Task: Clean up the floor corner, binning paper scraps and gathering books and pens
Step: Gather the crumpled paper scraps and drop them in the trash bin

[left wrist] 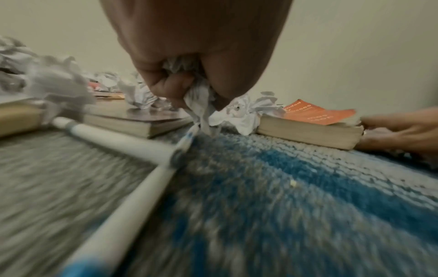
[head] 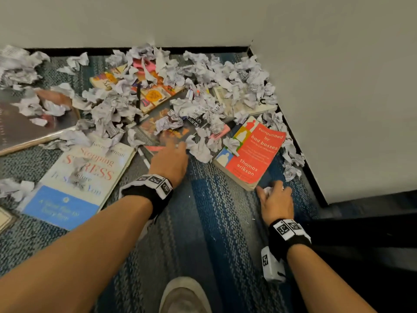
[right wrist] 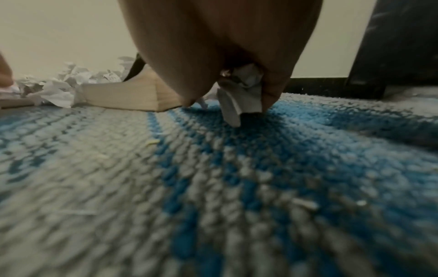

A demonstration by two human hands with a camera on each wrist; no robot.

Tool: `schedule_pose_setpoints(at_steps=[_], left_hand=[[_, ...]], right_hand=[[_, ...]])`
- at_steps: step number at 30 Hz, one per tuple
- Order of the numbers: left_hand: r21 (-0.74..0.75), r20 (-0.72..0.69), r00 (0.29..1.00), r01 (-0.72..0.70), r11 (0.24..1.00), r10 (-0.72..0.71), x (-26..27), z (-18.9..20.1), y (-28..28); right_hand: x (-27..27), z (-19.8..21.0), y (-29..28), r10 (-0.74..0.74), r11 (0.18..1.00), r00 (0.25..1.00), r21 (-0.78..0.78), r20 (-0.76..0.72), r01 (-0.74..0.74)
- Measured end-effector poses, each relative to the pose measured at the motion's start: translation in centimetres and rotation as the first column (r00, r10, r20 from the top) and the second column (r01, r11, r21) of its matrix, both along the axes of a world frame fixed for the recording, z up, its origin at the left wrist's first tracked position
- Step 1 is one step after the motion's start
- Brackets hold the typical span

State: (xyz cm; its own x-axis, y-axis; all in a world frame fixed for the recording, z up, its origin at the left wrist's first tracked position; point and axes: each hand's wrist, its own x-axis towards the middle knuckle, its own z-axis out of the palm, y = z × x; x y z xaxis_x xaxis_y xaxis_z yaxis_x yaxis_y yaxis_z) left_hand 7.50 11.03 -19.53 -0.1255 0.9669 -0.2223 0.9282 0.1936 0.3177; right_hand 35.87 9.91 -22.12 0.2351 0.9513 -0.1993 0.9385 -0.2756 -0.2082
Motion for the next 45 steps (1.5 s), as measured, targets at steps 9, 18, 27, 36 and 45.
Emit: schedule_pose_setpoints(at_steps=[9,18,27,36,45], left_hand=[[0.119,0.111,0.967,0.218,0.969,-0.231,6.6,2.1,6.4],[0.019,-0.055,0.889,0.456,0.89,-0.455,8.0,-1.7,6.3],[0.273,-0.017,0.952,0.298,0.915,-0.305,5.6,-2.3,8.4],[-0.02,-0.202,0.945,0.259,0.966,-0.258,3.4,-0.8,12.0],[-0.032,-0.135,0.927,0.348,0.937,-0.349,1.9,-1.3,11.5]], right_hand=[[1.6,2.4,6.0,-0.168,0.929,0.976,0.309,-0.141,0.205],[3.5,0.2,10.7,0.176,0.984,0.983,-0.025,0.057,-0.175],[3.3,1.5,12.5,-0.114,0.977,0.99,0.169,-0.088,0.127],[-0.3,6.0,20.5,0.182,0.979,0.982,0.097,-0.043,-0.177],[-0.9,3.8,23.5,0.195,0.967,0.973,-0.192,0.122,-0.169]])
